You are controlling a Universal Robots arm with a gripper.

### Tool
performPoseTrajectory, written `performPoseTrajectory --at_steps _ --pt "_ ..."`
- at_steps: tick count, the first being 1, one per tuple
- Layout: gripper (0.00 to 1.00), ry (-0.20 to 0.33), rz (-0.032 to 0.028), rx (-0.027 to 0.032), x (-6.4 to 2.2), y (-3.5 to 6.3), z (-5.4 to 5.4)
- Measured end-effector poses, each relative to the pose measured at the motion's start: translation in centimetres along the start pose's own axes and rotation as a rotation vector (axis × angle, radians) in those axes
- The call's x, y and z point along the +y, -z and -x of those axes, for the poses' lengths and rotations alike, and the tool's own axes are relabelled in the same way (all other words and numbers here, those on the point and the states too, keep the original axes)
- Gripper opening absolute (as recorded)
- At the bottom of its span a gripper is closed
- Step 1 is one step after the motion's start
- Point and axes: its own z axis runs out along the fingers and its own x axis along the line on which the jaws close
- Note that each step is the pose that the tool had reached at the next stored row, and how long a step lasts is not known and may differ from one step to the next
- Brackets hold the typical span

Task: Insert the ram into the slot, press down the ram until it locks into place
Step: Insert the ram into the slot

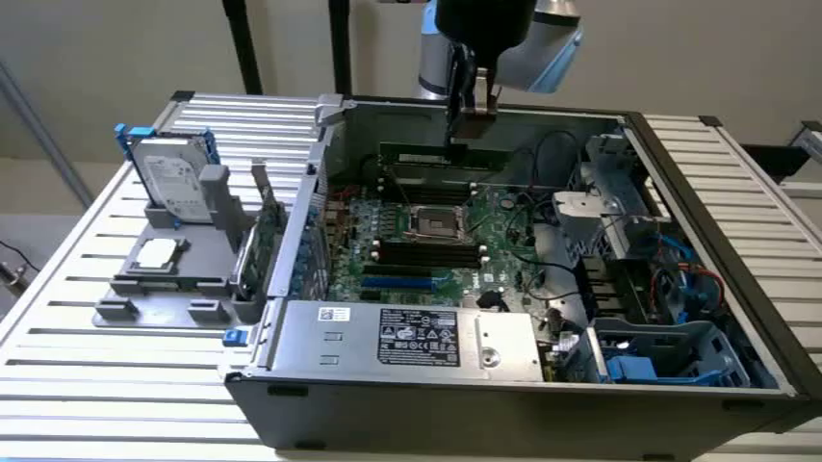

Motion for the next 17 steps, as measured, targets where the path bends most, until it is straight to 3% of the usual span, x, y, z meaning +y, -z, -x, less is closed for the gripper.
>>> performPoseTrajectory --at_steps 12,17 --pt "0.13 0.0 -0.0005 0.0002 0.0 0.0 0.0" --pt "0.13 0.002 -0.0095 0.0003 0.0 -0.62 -0.01"
